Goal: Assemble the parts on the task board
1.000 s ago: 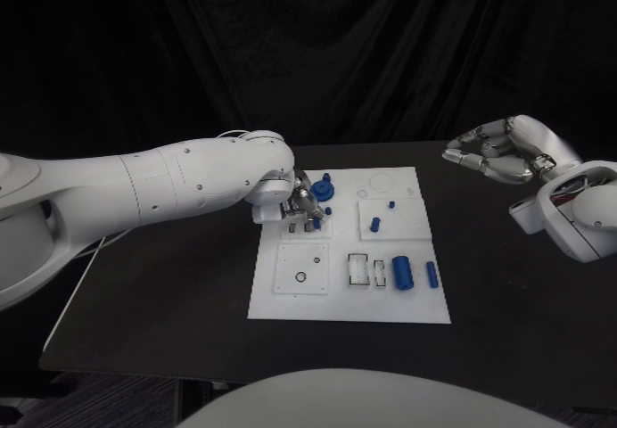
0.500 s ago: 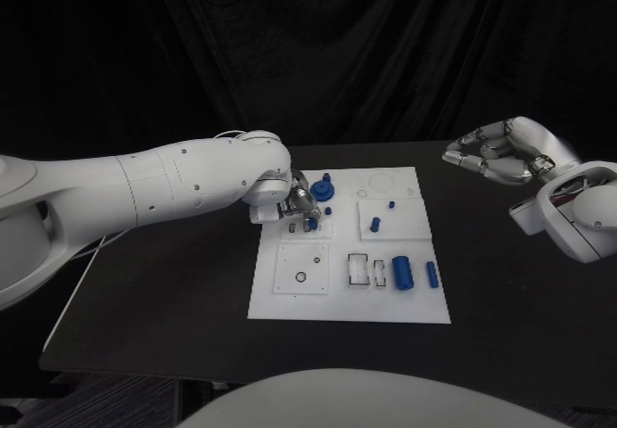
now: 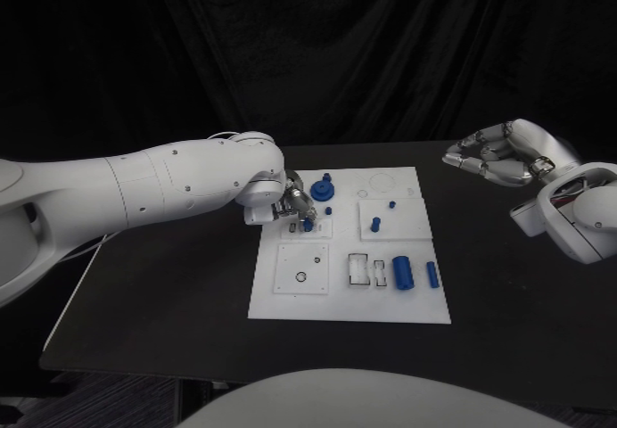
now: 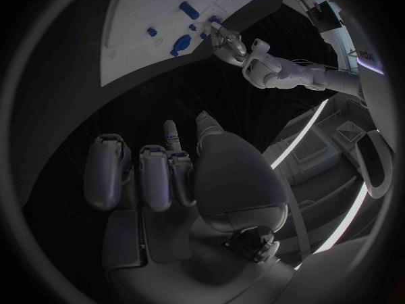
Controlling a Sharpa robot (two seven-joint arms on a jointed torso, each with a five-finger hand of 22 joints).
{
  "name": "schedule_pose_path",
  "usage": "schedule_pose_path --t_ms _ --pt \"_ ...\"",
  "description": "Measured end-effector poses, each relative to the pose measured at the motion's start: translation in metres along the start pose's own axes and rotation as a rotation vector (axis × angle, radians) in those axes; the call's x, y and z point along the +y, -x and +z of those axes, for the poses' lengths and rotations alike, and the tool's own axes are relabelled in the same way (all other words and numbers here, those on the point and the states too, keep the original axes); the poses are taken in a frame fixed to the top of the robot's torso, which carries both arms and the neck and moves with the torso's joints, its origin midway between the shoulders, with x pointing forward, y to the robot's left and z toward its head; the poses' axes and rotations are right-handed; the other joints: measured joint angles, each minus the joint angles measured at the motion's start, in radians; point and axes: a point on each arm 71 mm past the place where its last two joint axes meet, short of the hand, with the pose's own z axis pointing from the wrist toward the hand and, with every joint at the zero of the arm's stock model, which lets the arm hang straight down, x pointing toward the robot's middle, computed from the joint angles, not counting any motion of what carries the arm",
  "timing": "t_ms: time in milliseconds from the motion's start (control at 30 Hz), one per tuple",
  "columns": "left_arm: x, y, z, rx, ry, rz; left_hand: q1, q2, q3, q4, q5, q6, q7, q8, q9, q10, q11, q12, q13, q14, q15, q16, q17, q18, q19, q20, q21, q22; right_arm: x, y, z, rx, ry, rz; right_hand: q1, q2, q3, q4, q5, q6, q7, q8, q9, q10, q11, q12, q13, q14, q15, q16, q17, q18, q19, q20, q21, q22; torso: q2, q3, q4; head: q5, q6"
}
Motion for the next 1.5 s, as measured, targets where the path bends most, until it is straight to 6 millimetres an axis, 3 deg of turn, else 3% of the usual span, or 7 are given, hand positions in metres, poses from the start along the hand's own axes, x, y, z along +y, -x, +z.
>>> schedule_pose_path --t_ms 367,533,1000,1500 --pt "0.006 0.000 -0.002 -0.010 0.003 -0.013 -0.010 -0.001 0.008 -0.001 0.000 0.000 0.001 -0.005 0.004 0.000 0.000 0.000 0.000 0.000 0.000 0.000 0.000 0.000 0.000 0.000 0.000 -0.003 -0.001 -0.001 0.000 0.011 -0.007 0.001 0.004 0.004 0.000 0.000 0.000 0.000 0.000 0.000 0.000 0.000 0.000 0.000 0.000 0.000 0.000 0.000 0.000 0.000 0.000 0.000 0.000 0.000 0.000 -0.0007 0.0010 0.004 0.000" --pt "0.007 -0.002 -0.001 -0.014 0.004 -0.021 -0.026 0.000 0.028 -0.011 -0.027 0.003 0.004 -0.009 0.010 0.000 0.000 0.000 0.000 0.000 0.000 0.000 0.000 0.000 0.000 0.000 -0.005 -0.006 -0.001 -0.002 0.000 0.017 -0.009 0.002 0.004 0.004 0.000 0.000 0.000 0.000 0.000 0.000 -0.001 0.000 0.000 -0.004 0.000 0.000 0.000 -0.005 0.000 0.000 0.000 0.000 0.000 0.000 0.000 -0.0007 0.0011 0.005 0.000" --pt "0.010 -0.007 0.002 -0.022 0.000 -0.042 -0.038 0.004 0.041 -0.008 -0.061 0.001 0.006 -0.016 0.021 0.000 0.000 0.000 0.000 0.000 0.000 0.000 0.000 0.000 -0.007 0.000 -0.010 -0.016 -0.002 -0.002 0.000 0.030 -0.020 0.004 0.004 0.004 0.000 0.000 0.000 0.000 0.000 0.000 -0.001 0.000 0.000 -0.004 0.000 0.000 0.000 -0.005 0.000 0.000 0.000 0.000 -0.004 0.000 0.002 -0.0011 0.0017 0.003 0.000" --pt "0.011 -0.009 0.003 -0.037 -0.014 -0.060 -0.048 0.003 0.044 -0.005 -0.065 -0.001 0.004 -0.016 0.023 0.000 0.000 0.000 0.000 0.000 0.000 0.000 0.000 0.000 -0.014 0.000 -0.019 -0.025 -0.003 -0.004 0.000 0.042 -0.029 0.006 0.004 0.004 0.000 0.000 0.000 0.000 0.000 0.000 -0.001 0.000 0.000 -0.010 0.000 0.000 0.000 -0.008 0.000 0.000 0.000 0.000 -0.011 0.000 0.002 -0.0008 0.0002 0.005 0.000"
